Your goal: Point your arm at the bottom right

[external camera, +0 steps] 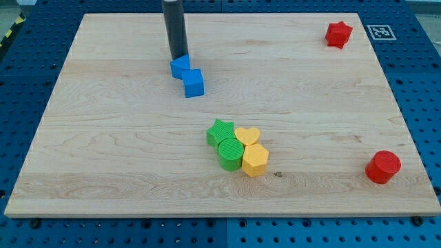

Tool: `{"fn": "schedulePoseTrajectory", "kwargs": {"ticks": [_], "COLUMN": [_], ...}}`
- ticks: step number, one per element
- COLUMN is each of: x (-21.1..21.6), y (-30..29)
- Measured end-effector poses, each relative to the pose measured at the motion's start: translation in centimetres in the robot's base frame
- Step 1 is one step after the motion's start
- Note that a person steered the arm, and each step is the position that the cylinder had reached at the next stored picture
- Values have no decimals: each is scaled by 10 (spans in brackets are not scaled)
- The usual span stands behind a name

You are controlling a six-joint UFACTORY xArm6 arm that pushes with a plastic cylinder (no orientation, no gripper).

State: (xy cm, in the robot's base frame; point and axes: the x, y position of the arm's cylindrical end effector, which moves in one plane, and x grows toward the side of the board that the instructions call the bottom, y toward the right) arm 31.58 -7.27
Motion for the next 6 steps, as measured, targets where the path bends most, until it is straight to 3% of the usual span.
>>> {"fn": "schedulePoseTrajectory", "kwargs": {"ticks": [1,3,4,5,6], "x": [-19,105,196,290,299], "y": [89,310,358,359,320]}}
